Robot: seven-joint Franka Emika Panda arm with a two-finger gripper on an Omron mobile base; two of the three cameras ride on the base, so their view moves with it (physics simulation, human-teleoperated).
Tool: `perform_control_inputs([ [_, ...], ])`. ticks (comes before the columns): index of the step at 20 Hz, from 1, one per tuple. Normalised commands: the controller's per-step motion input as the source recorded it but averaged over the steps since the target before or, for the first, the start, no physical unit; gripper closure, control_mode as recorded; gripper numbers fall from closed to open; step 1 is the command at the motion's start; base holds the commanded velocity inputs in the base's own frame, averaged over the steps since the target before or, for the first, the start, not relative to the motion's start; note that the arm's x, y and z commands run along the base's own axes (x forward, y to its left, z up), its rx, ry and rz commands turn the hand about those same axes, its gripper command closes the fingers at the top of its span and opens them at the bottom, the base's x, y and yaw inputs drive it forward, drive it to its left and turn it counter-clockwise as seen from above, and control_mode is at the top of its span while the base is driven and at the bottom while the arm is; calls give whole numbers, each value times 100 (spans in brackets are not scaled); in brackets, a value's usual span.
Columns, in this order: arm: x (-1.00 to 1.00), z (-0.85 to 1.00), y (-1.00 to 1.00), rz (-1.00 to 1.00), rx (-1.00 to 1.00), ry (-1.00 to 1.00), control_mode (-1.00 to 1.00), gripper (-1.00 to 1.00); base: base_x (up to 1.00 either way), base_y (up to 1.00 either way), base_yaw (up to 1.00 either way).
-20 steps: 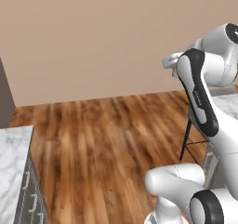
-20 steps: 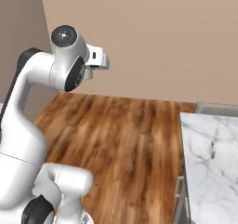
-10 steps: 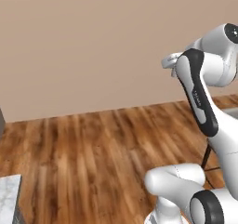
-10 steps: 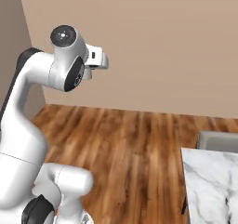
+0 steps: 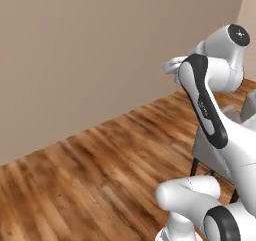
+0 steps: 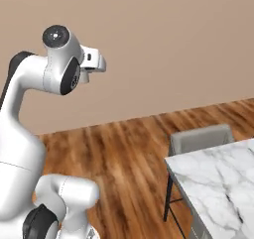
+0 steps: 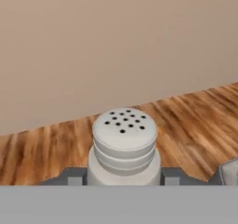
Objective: Move the mustard and shaker from the cabinet to the dining counter.
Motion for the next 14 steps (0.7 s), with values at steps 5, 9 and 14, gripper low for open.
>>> perform_control_inputs([
  [5,0,0,0,0,0,0,100,100,43,52,-81],
  [9,0,0,0,0,0,0,100,100,62,74,-71],
  [14,0,0,0,0,0,0,100,100,90,96,-59],
])
